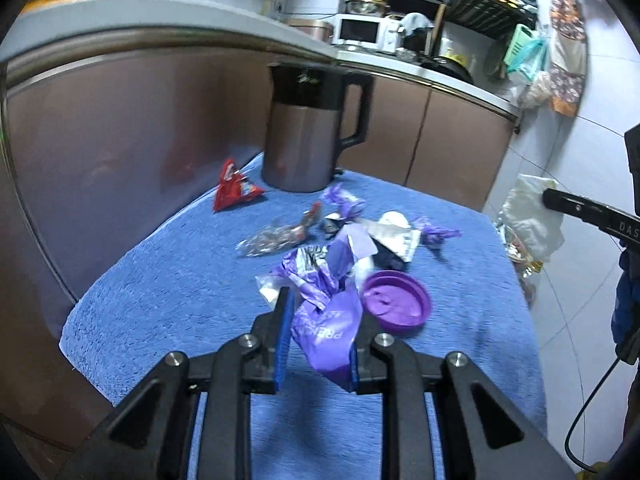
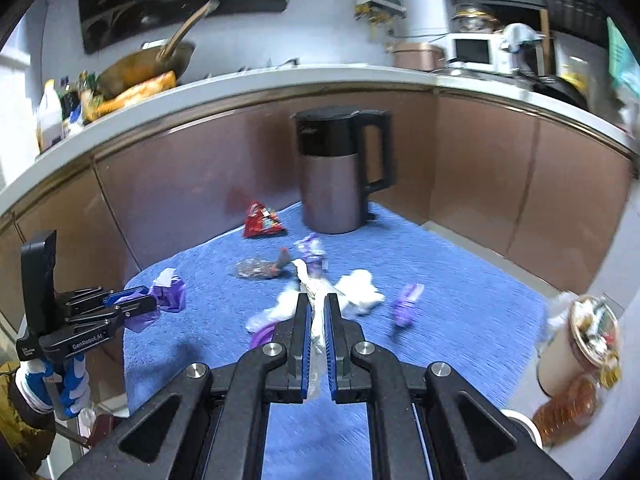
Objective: Collect trash
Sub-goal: 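Carry both items to the steel bin and open both tools over it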
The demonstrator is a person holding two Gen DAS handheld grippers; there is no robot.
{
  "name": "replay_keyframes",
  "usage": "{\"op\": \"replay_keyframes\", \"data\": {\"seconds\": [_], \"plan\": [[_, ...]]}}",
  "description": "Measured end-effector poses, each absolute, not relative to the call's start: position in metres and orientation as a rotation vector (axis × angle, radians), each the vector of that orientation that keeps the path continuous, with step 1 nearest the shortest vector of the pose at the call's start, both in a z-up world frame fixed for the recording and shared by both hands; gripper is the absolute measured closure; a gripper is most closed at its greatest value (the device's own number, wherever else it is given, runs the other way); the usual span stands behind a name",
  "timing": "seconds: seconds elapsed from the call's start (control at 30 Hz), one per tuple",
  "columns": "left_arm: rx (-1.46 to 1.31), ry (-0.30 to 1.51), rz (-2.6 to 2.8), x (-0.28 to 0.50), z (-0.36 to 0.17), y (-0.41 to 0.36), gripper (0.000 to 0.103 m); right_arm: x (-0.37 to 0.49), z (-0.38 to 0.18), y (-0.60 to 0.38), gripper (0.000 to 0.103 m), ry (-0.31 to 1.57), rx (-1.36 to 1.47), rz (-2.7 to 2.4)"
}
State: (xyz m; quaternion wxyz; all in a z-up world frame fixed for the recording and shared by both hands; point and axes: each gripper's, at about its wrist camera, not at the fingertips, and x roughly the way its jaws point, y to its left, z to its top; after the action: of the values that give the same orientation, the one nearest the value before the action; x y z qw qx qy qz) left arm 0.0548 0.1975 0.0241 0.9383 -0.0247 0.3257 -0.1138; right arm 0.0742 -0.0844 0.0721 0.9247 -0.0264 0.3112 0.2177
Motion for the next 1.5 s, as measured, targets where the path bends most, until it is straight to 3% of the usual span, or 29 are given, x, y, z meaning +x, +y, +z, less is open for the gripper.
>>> {"op": "replay_keyframes", "data": {"seconds": [0.33,0.63,0.97,1.3,1.43,1.5], "plan": [[0.046,0.632,-0.355,0.033,0.054,0.111,0.082,0.019,0.091,-0.173,0.096,0.555,0.013,0.299],[0.192,0.677,-0.544,0.032,0.043,-0.019,0.082,-0.007,0.059,-0.265,0.096,0.571,0.098,0.133],[0.419,0.776,-0.668,0.057,-0.017,-0.184,0.082,-0.001,-0.010,-0.357,0.096,0.668,0.233,-0.015],[0.479,0.934,-0.683,0.100,-0.092,-0.274,0.079,0.032,-0.085,-0.395,0.096,0.784,0.322,-0.055],[0.452,0.971,-0.690,0.110,-0.106,-0.286,0.057,0.040,-0.101,-0.406,0.094,0.805,0.356,-0.060],[0.436,0.982,-0.688,0.115,-0.109,-0.287,0.053,0.044,-0.107,-0.410,0.087,0.814,0.364,-0.067]]}}
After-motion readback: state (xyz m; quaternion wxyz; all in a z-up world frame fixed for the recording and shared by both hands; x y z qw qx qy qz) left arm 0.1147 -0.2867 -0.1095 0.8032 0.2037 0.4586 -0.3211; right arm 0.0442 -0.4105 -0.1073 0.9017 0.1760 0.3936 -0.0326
